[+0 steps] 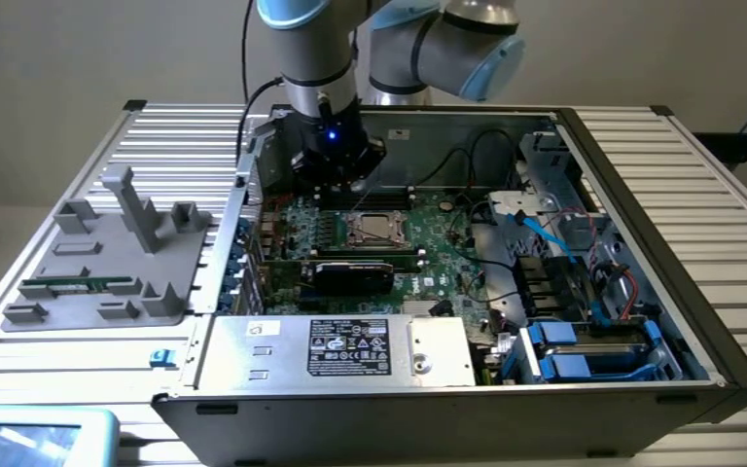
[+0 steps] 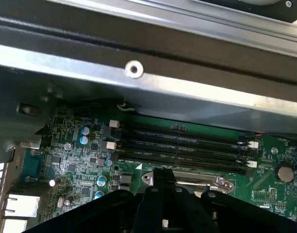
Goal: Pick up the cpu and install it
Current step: 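Install the first cpu locking lever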
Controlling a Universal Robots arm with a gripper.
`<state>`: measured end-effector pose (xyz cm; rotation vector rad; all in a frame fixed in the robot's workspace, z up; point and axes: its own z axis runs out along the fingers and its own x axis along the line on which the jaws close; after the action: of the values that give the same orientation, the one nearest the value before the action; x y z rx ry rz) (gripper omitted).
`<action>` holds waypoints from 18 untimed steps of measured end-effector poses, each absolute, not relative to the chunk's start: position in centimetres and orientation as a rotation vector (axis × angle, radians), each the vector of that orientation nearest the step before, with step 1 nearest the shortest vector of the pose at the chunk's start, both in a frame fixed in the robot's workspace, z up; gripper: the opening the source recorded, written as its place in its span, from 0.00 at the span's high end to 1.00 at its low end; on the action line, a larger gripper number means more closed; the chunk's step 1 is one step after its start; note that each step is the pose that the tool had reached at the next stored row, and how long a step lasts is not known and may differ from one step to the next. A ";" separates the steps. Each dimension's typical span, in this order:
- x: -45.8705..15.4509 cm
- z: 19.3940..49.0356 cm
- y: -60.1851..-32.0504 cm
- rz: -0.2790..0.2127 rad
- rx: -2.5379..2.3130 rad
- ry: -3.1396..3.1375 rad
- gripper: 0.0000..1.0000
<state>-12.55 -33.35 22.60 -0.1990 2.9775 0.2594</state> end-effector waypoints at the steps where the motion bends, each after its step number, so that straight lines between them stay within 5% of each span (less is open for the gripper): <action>1: -12.6 22.5 -33.4 0.262 -0.199 2.977 0.91; 15: -12.6 21.7 -33.8 0.327 -0.193 2.979 0.91; 18: -12.6 21.7 -34.2 0.376 -0.189 2.976 0.91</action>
<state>-12.57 -34.16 21.73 -0.1891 2.9756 0.3763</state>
